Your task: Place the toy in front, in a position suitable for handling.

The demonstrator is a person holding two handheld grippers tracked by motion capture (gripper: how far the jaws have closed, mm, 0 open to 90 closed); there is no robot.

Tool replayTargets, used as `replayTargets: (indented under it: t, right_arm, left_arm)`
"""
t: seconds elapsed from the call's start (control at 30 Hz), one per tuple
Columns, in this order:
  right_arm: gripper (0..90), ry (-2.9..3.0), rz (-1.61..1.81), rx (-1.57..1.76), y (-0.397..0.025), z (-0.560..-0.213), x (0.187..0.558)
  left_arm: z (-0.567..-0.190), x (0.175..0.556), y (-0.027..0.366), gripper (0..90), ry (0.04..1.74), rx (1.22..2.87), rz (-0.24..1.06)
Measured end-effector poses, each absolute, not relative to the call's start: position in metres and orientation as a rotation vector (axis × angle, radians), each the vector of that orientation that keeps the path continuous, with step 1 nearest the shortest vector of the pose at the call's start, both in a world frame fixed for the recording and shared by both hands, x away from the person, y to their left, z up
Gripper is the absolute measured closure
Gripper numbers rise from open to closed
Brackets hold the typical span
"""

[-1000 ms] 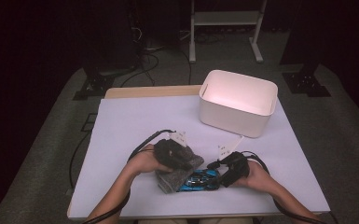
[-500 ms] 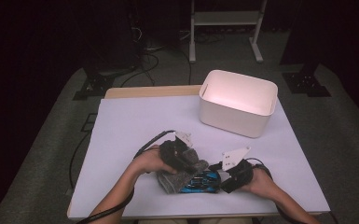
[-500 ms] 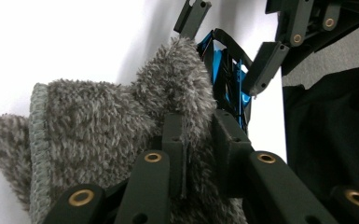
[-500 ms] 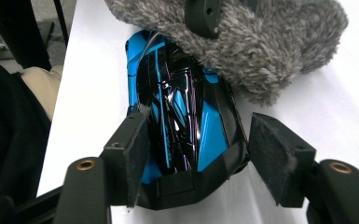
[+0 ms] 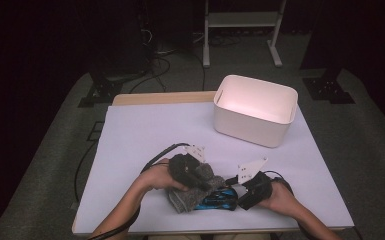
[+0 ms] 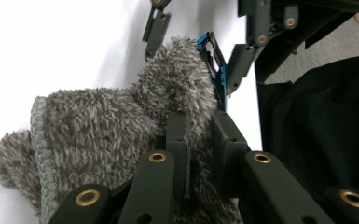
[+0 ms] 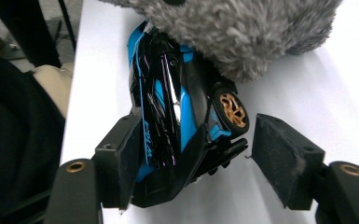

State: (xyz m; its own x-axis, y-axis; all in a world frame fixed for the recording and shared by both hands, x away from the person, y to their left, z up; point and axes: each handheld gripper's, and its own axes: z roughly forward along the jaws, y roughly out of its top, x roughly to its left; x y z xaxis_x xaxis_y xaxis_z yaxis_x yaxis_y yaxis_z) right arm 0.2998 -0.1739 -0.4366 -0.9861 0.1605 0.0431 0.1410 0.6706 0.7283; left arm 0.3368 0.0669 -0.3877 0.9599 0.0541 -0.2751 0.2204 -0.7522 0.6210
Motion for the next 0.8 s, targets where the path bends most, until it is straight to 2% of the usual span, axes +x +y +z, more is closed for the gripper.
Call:
replayTargets:
  t: [0.5,0.6,0.8]
  right_arm:
    - [44.7,2.984,1.269,0.239,-0.163,-0.449,0.296]
    - [54.6,3.021,1.249,0.208,-0.158,-0.453,0.293]
    - [55.9,3.017,1.292,0.195,-0.159,-0.456,0.294]
  left_arm:
    - [-0.384,0.32,0.067,79.4,0.105,2.401,-0.318]
    - [-0.384,0.319,0.068,79.6,0.097,2.397,-0.325]
    - [-0.382,0.317,0.069,79.6,0.092,2.389,-0.314]
